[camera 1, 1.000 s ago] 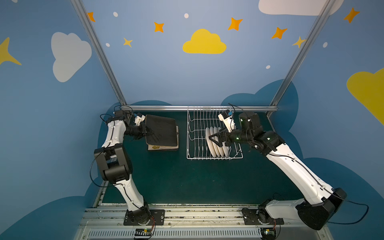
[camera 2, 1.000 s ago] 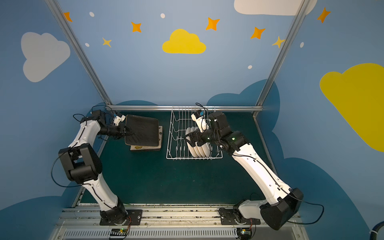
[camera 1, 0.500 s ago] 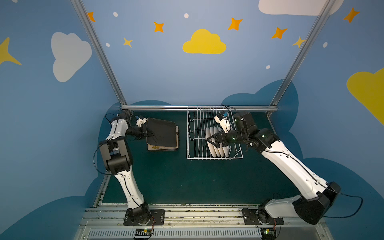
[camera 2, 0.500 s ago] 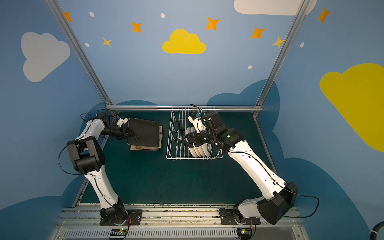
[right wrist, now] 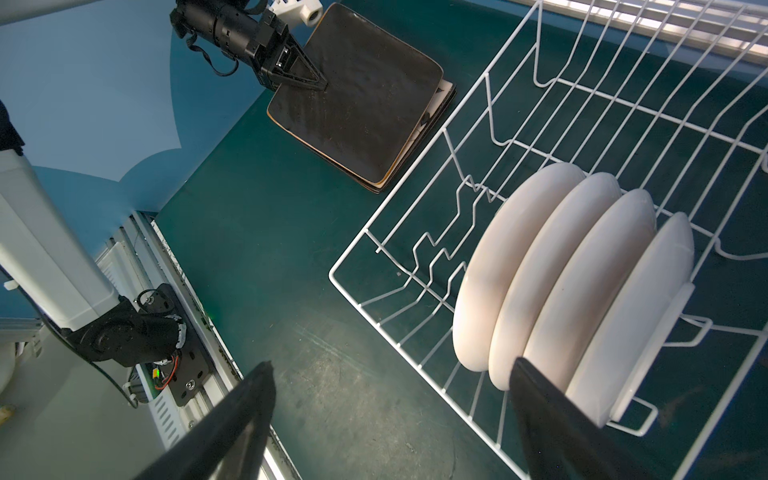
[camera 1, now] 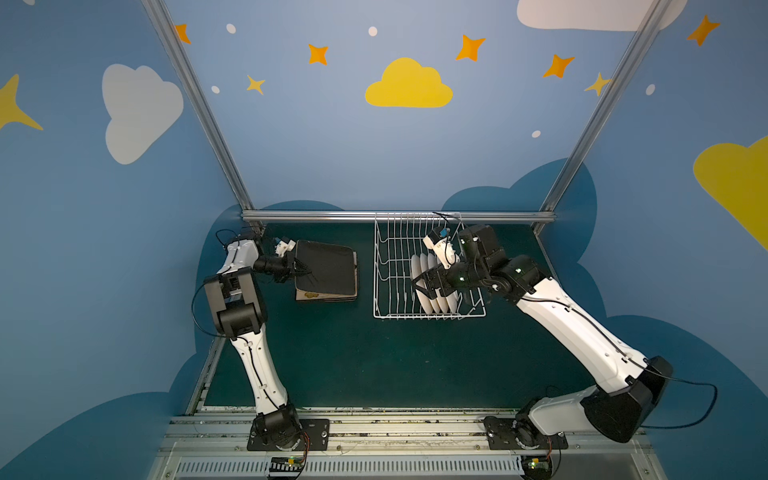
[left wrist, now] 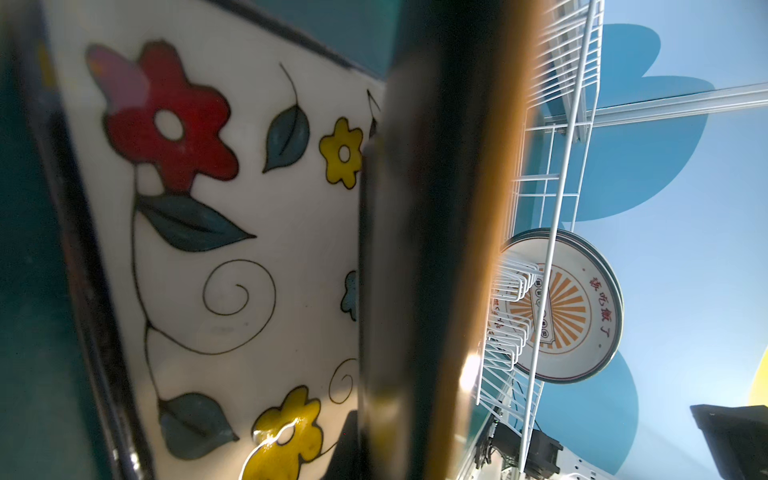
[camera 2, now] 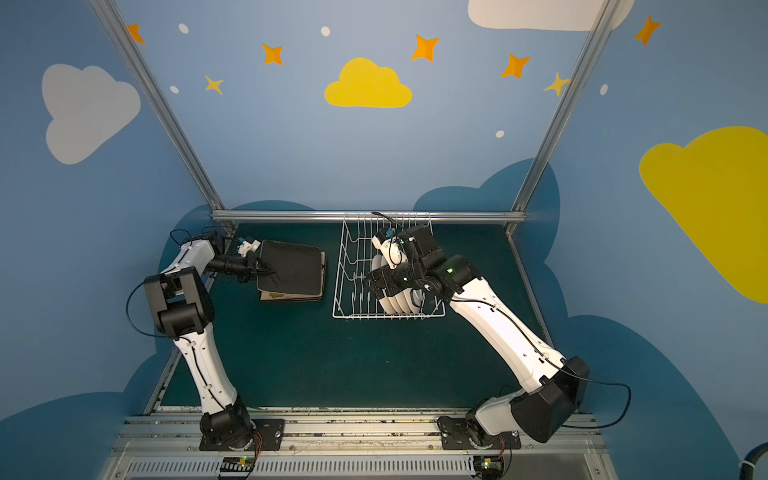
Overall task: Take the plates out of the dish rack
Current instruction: 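Lower the dark plate onto the flower plate stack and open the left gripper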
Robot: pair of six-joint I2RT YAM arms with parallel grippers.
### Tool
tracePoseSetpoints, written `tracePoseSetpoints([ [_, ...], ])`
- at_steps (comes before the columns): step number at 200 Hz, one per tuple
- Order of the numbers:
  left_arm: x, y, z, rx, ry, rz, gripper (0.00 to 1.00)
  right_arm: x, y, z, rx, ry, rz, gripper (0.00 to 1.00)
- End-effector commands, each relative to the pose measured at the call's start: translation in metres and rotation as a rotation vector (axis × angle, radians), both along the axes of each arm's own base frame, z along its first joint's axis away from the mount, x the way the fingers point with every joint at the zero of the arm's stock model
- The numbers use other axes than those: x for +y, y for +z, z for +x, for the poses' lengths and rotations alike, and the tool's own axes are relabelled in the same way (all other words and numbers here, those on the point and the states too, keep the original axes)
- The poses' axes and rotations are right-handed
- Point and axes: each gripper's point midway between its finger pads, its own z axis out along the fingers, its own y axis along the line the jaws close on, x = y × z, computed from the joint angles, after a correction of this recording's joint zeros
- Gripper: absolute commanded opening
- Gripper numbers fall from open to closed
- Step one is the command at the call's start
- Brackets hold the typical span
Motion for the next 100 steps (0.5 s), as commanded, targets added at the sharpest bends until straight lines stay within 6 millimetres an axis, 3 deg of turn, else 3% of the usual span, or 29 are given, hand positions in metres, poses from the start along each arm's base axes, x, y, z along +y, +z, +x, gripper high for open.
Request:
tracePoseSetpoints([
  [1, -0.008, 0.038, 0.007, -0.105, -0.013, -0.108, 0.03, 0.002, 0.007, -0.002, -0.018, 0.014, -0.005, 0.88],
  [100, 0.001, 0.006, 0.009, -0.022, 0.011, -0.050, 0.21, 0.007, 0.003, -0.002, -0.016, 0.029, -0.025, 0.88],
])
